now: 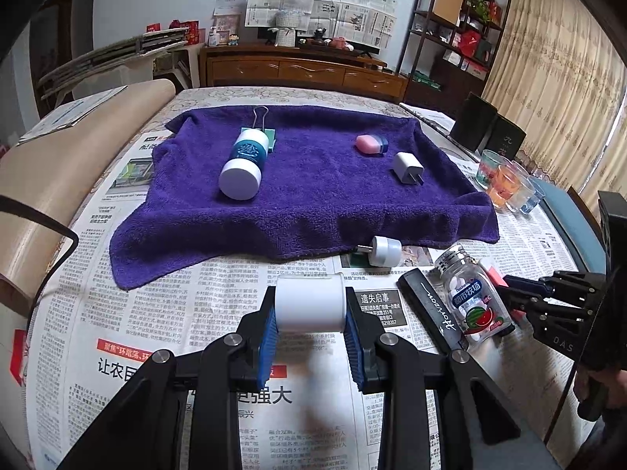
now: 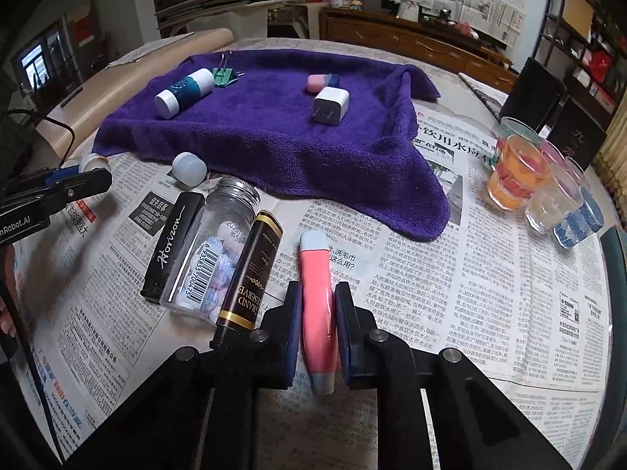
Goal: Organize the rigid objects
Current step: 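Carry white cylinder onto towel with left tool while right tool carries pink pen there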
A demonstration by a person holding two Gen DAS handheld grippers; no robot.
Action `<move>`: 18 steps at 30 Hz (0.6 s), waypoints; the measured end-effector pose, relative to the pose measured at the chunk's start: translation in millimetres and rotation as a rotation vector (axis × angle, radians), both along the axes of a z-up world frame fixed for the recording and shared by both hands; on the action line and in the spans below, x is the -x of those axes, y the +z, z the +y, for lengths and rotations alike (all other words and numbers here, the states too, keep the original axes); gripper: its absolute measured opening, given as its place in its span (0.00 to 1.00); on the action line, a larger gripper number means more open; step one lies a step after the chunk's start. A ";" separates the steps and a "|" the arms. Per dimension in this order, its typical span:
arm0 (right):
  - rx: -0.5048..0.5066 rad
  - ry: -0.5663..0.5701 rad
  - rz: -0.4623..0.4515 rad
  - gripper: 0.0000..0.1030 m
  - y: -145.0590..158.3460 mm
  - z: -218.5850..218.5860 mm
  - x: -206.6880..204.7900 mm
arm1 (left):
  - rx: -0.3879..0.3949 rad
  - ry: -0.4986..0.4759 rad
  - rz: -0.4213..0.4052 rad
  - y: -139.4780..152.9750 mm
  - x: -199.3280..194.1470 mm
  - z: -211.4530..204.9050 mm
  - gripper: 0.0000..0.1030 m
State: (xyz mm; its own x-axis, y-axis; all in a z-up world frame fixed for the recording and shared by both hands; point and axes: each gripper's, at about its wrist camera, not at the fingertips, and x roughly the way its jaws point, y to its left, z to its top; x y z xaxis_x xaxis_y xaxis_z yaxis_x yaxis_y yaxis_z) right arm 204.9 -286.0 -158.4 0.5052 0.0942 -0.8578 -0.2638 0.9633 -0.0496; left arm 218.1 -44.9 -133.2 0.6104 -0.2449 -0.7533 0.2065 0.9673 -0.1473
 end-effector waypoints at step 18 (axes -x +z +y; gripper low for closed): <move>-0.135 -0.069 -0.052 0.16 51.3 -13.1 0.5 | 0.059 -0.043 -0.023 42.5 -41.9 5.7 0.28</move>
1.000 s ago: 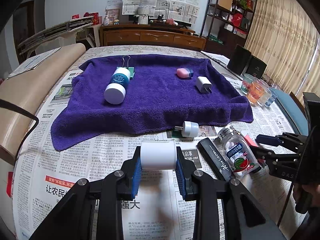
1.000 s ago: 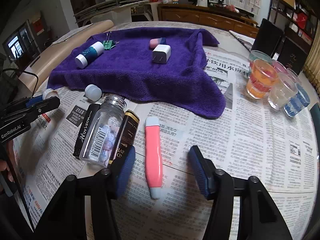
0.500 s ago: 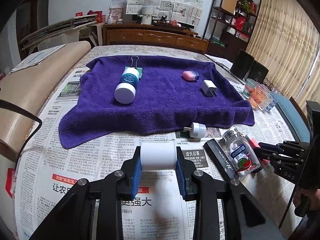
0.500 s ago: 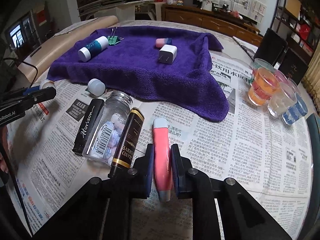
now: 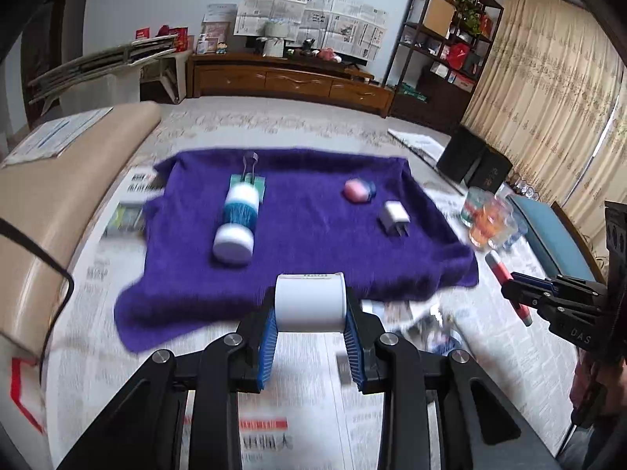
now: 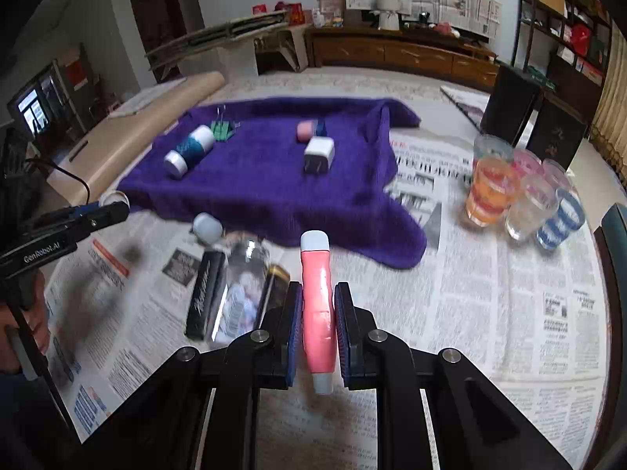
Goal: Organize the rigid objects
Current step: 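Carry white cylinder onto towel with left tool while right tool carries pink pen there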
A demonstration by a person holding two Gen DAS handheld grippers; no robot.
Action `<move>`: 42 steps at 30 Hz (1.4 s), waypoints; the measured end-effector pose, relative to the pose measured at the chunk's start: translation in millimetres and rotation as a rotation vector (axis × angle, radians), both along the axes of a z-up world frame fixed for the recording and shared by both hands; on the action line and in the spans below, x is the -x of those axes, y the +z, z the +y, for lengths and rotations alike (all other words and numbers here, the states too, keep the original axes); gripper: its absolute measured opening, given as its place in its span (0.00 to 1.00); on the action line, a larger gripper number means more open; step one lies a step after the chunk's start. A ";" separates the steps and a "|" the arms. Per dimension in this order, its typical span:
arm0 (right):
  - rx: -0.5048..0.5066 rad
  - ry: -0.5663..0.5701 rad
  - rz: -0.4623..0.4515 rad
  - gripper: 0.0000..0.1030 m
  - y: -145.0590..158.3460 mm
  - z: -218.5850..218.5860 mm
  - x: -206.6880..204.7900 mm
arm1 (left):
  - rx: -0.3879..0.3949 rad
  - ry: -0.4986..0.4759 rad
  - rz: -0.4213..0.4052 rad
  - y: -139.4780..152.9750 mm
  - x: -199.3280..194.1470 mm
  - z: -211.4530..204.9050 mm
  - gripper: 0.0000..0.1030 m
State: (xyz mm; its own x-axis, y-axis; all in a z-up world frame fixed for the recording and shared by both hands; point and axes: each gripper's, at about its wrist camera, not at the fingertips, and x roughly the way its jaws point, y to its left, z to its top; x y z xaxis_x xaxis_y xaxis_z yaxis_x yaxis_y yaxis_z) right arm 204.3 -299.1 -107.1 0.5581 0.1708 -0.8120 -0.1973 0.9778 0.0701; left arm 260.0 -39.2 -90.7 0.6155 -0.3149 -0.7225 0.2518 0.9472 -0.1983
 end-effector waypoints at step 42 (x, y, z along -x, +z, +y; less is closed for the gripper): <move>0.090 -0.084 0.104 0.16 -47.8 24.0 -212.8 | -0.183 -0.094 0.151 -59.6 -144.3 -47.3 0.28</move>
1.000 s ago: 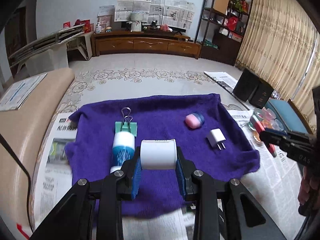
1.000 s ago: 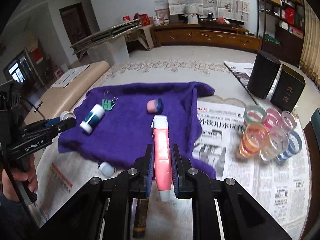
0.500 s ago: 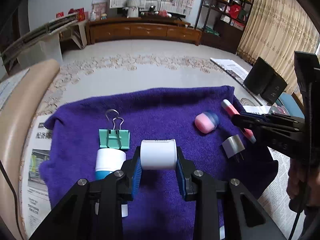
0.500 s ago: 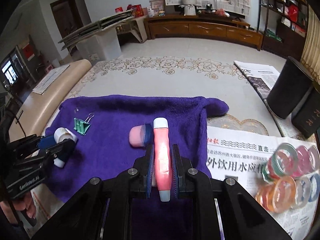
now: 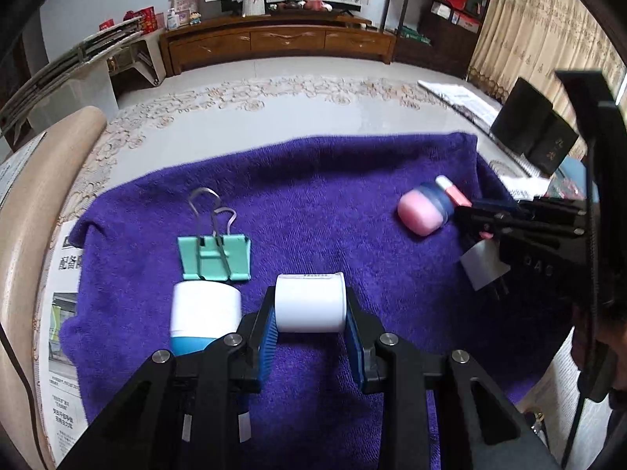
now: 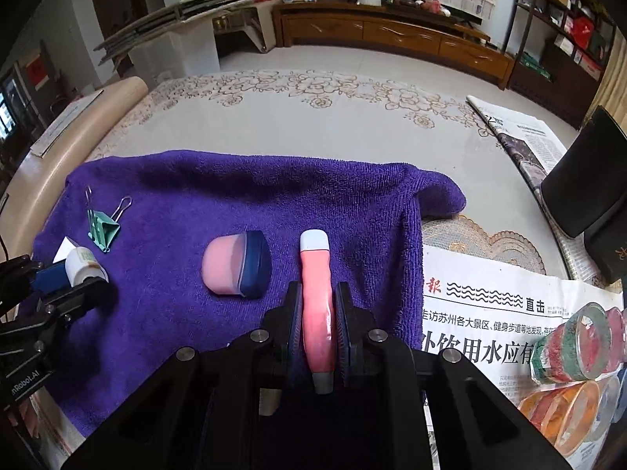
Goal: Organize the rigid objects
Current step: 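Carry white cylinder onto towel with left tool while right tool carries pink pen there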
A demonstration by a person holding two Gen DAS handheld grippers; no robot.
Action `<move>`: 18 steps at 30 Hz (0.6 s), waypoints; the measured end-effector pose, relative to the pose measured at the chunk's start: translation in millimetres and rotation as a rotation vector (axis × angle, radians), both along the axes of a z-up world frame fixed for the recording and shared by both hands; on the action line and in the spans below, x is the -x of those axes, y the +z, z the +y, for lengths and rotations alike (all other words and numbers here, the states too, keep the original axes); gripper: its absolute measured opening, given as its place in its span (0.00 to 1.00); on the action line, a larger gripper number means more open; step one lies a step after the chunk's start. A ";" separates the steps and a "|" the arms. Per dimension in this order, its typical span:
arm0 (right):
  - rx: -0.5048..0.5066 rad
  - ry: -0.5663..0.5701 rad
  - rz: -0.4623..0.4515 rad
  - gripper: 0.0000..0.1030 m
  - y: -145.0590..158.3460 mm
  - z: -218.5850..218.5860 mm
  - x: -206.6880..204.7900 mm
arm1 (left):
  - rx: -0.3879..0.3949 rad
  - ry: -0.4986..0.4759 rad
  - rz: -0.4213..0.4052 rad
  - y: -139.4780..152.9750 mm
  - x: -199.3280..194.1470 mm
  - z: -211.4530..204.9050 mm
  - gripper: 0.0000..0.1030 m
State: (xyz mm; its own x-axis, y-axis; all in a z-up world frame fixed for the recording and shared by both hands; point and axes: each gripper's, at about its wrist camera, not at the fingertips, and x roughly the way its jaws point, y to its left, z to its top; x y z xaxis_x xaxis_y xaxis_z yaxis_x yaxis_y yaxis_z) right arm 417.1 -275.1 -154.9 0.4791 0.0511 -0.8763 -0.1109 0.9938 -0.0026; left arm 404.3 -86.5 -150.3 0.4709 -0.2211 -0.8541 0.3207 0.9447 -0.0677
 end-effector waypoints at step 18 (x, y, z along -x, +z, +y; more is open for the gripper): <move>0.028 0.044 0.002 0.16 0.8 5.0 -3.3 | -0.060 -0.054 -0.042 -2.1 3.7 -5.3 0.29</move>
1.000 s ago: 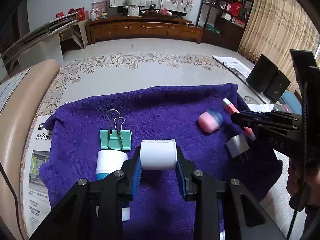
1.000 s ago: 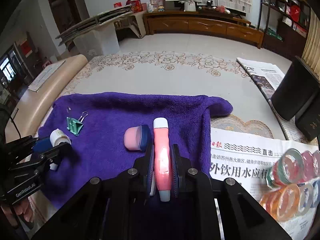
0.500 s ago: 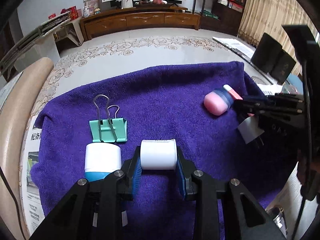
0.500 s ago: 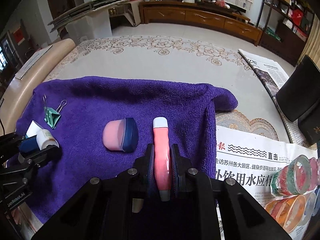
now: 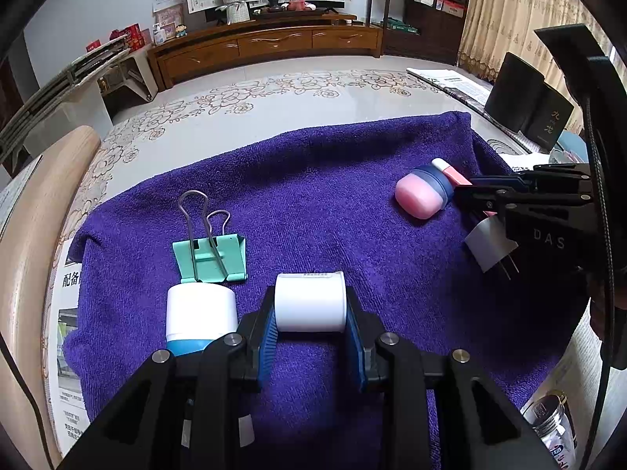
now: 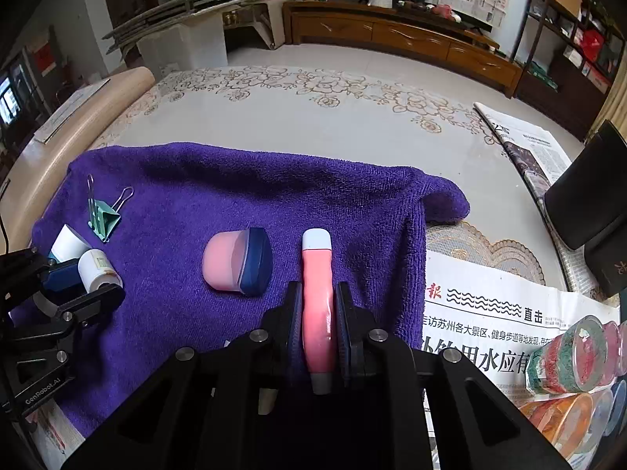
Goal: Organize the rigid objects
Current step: 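Carry white cylinder onto towel with left tool while right tool carries pink pen there, then open both tools and withdraw them from the towel over the newspaper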
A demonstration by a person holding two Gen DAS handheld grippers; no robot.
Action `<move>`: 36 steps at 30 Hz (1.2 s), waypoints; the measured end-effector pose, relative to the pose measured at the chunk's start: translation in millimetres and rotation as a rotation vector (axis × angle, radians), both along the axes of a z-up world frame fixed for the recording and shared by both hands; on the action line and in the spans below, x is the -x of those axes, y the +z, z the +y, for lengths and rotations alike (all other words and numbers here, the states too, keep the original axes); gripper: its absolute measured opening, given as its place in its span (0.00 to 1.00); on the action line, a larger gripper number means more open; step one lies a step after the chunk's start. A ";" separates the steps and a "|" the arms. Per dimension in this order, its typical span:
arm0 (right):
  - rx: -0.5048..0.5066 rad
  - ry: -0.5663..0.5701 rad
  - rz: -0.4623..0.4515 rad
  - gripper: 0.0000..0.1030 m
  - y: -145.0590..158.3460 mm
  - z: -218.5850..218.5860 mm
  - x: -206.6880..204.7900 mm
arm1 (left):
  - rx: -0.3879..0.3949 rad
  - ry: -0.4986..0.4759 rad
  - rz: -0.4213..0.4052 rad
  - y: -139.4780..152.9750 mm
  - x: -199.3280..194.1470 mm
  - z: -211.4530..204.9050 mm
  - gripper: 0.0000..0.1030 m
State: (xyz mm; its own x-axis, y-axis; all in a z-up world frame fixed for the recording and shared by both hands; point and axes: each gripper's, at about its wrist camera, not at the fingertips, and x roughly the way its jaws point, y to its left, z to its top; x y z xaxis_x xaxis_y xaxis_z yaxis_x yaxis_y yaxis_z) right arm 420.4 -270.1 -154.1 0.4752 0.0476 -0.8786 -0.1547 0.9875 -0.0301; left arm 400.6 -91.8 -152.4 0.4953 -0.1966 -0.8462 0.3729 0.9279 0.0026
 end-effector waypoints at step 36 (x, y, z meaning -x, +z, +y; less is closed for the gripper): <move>-0.129 -0.050 -0.098 0.88 67.2 -17.3 87.4 | 0.089 0.009 -0.070 50.5 80.0 9.0 0.97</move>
